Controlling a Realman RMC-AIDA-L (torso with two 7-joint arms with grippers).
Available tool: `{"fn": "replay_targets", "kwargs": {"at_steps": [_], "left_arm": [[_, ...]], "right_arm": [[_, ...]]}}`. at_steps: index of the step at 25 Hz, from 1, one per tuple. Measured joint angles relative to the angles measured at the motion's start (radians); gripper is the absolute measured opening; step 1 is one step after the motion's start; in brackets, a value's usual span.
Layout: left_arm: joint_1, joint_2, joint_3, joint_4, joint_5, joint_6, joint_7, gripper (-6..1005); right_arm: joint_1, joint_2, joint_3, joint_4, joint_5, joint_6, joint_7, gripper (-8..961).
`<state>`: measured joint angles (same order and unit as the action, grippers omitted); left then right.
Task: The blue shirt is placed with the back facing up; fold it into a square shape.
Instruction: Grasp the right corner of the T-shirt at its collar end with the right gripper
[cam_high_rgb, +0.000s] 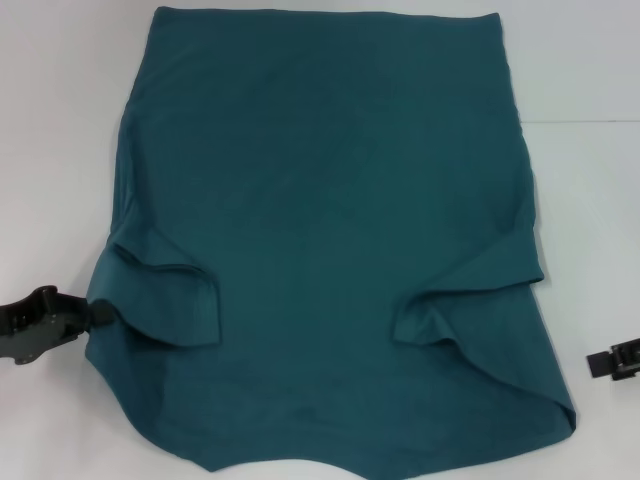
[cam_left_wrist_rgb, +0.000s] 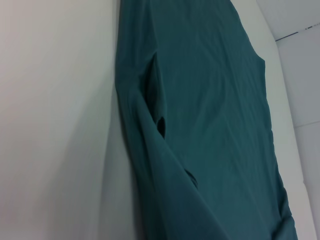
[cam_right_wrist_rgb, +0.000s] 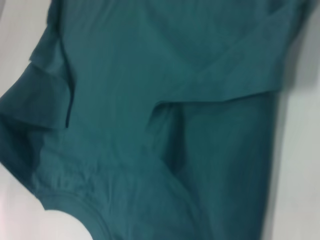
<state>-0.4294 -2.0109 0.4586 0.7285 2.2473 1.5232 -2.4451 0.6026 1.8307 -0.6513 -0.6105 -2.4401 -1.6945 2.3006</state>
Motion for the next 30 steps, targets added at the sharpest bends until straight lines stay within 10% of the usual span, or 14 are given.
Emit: {"fn": "replay_targets", "kwargs": {"at_steps": [30], "left_arm": [[0.007,-0.006,0.000,-0.003,0.000,-0.006,0.000,11]], "right_arm": [[0.036,0.088,-0.095,0.014,-0.080,0.105,0.003,490]]}}
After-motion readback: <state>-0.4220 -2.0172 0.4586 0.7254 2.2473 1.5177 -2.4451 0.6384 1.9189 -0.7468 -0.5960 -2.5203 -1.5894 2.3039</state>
